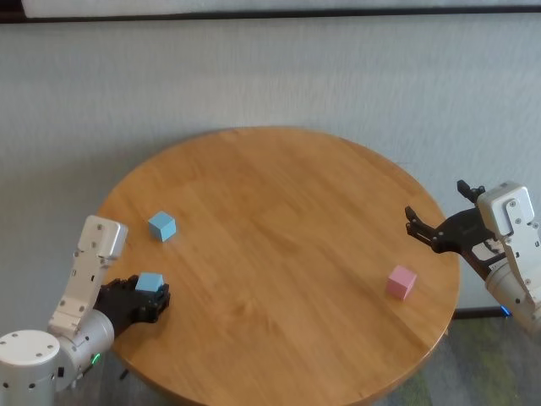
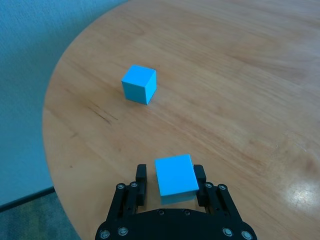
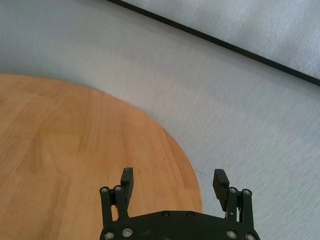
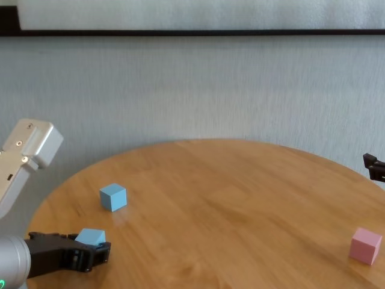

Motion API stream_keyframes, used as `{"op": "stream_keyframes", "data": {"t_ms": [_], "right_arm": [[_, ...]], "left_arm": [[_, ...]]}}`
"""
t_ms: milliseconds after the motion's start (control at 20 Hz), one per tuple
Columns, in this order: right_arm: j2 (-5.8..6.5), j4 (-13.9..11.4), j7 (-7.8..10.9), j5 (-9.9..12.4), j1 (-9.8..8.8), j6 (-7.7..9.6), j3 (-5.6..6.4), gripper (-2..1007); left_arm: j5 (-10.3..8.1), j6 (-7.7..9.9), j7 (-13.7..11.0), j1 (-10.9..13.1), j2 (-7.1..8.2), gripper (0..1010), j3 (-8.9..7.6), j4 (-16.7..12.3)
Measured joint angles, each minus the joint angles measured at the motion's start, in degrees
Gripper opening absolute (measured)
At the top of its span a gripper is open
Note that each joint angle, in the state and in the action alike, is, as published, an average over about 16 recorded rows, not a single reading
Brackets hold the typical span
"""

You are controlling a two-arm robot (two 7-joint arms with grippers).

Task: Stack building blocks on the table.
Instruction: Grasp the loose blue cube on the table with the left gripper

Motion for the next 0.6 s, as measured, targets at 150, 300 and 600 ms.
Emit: {"op": "stream_keyframes", "data": {"t_ms": [150,300,600], "right_arm": [[0.0,0.0,0.0,0.0,0.0,0.0,0.0,1005],[0.0,0.0,0.0,0.0,0.0,0.0,0.0,1005],[0.0,0.0,0.0,0.0,0.0,0.0,0.0,1005]], "left_arm": [[-0.02,0.0,0.04,0.01,-0.01,557,-0.01,-0.01],[-0.03,-0.02,0.03,0.02,-0.02,485,-0.01,-0.02],[0.57,-0.62,-0.75,-0.04,0.29,405,0.37,-0.25]]}}
